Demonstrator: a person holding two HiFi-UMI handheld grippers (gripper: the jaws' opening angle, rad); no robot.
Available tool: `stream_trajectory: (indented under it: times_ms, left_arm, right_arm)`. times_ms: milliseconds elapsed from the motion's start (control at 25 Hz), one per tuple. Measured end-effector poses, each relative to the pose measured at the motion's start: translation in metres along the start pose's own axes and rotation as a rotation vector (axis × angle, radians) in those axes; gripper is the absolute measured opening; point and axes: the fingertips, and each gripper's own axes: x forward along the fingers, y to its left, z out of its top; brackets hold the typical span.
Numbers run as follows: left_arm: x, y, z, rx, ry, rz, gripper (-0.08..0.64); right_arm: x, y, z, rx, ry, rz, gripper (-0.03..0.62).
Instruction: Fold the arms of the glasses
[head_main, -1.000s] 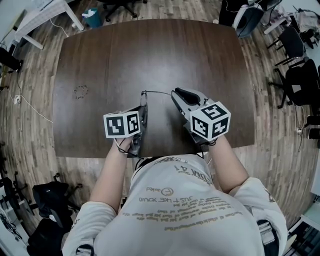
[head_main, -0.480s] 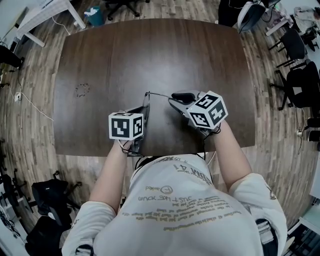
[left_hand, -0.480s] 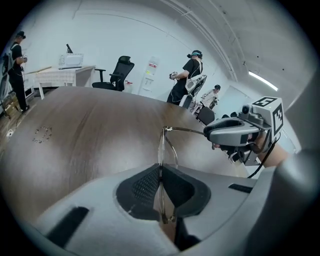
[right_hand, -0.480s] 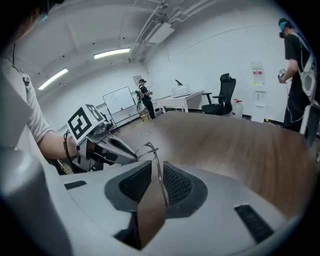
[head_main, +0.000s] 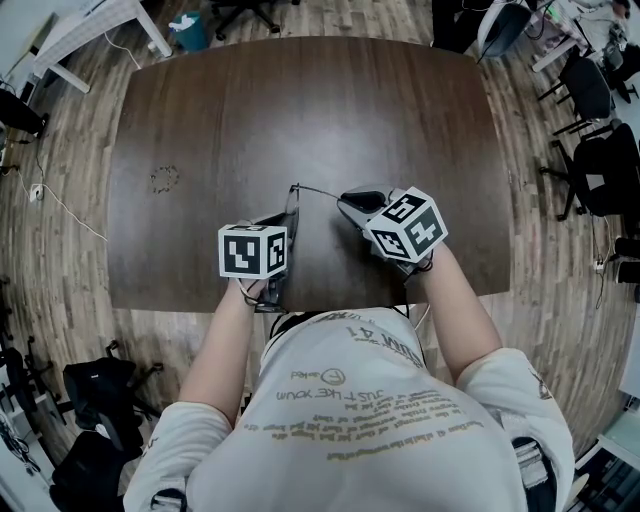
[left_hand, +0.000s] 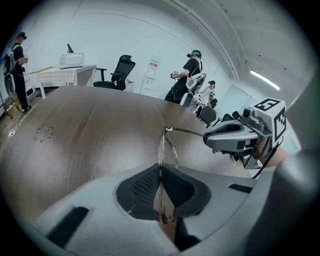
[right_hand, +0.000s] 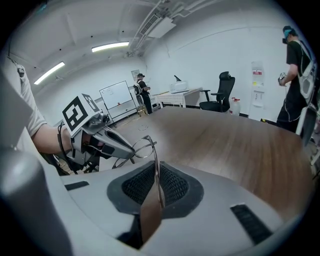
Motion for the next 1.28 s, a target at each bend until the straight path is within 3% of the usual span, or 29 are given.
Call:
stream_trajectory:
  times_ms: [600, 920, 1280]
  left_arm:
    - [0.002, 0.000, -0.003, -0.013, 0.009, 0.016, 0.031]
    - [0.004, 0.000, -0.010, -0.039, 0.009, 0.037, 0.031]
    - [0.004, 0.000, -0.012, -0.056, 0.010, 0.062, 0.031]
  right_arm:
    - [0.013, 0.020, -0.020, 0.048, 0.029, 0.024, 0.032]
    - [0.026, 0.031, -0.037, 0.169, 0.021, 0.021, 0.032]
    - [0.040, 0.046, -0.043, 0.240, -0.009, -0.009, 0.032]
